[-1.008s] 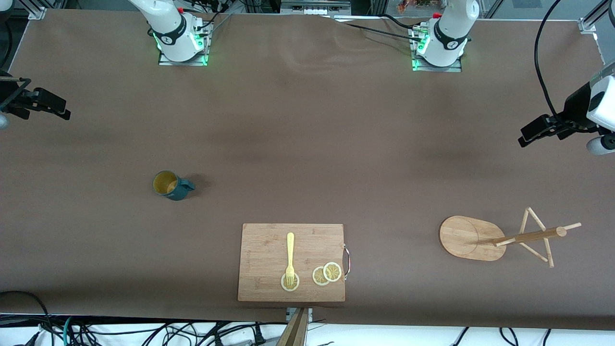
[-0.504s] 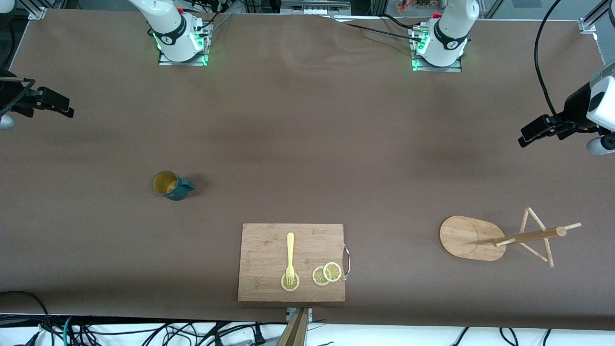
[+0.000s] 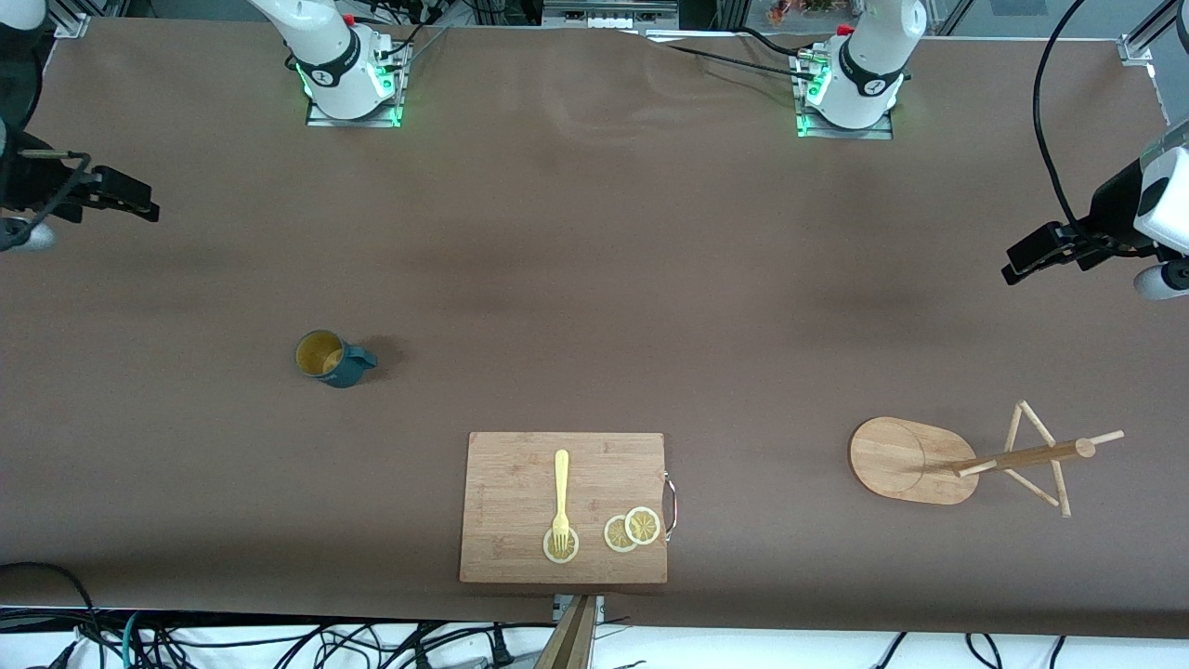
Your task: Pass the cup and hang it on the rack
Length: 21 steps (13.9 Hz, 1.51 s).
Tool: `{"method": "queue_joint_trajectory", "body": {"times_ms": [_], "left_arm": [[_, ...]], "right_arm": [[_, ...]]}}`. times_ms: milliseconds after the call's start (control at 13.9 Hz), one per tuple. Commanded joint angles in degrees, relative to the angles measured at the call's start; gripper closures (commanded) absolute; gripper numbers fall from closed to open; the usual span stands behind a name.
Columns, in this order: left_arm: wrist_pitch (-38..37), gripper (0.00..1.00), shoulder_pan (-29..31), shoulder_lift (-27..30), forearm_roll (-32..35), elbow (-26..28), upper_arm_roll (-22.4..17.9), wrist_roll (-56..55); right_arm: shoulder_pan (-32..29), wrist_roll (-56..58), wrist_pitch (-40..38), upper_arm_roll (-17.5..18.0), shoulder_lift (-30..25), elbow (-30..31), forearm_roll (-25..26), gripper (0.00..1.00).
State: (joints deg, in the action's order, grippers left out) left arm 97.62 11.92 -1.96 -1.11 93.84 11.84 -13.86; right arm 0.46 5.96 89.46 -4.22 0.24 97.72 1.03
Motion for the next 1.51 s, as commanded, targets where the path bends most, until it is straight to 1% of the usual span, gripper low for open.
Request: {"method": "queue_joint_trajectory", "body": {"times_ms": [0,144,216,504,576,720,936,1008,1152,1296,1440], "left_arm": [[-0.9,0.00,0.1,-0.7,-0.7,-1.6,0.1,0.0],[-0.9,0.00,0.1,-0.7,-0.7,-1.6,0.1,0.0],[-0.9,0.00,0.1,-0.7,-0.7,-1.6,0.1,0.0],[-0.9,0.00,0.1,-0.7,-0.7,-1.6,0.1,0.0],[-0.9,0.00,0.1,-0.7,-0.7,-1.6,0.1,0.0],[-0.9,0.00,0.1,-0.7,-0.6,-1.6,0.1,0.0],[-0.9,0.00,0.1,-0.7,-0.6,-1.6,0.1,0.0],[-0.9,0.00,0.1,-0.7,-0.6,-1.6,0.1,0.0],[-0.9,0.00,0.1,-0.7,-0.7,-1.6,0.1,0.0],[-0.9,0.00,0.0,-0.7,-0.6,-1.6,0.1,0.0],[-0.9,0.00,0.0,-0.7,-0.6,-1.6,0.1,0.0]], "right_arm": [[0.6,-0.1,1.7,-0.2,2.0,0.2,0.0,0.00],[0.9,-0.1,4.0,-0.2,4.0,0.3,0.0,0.00],[0.9,-0.2,5.5,-0.2,6.0,0.4,-0.1,0.00],[3.5,-4.1,17.3,-0.2,14.4,0.8,-0.3,0.00],[3.9,-5.3,19.4,-0.1,15.7,1.2,-0.4,0.01],[5.9,-10.3,24.4,-0.1,16.5,3.6,-0.4,0.02],[6.7,-11.9,32.3,-0.1,20.3,5.7,-0.5,0.09],[6.7,-11.7,33.7,-0.1,21.4,5.9,-0.5,0.09],[6.7,-11.3,34.1,-0.1,22.6,6.7,-0.4,0.20],[6.5,-11.0,35.5,-0.1,24.5,7.7,-0.5,0.23],[6.6,-11.0,38.8,-0.1,26.8,9.2,-0.4,0.24]]}}
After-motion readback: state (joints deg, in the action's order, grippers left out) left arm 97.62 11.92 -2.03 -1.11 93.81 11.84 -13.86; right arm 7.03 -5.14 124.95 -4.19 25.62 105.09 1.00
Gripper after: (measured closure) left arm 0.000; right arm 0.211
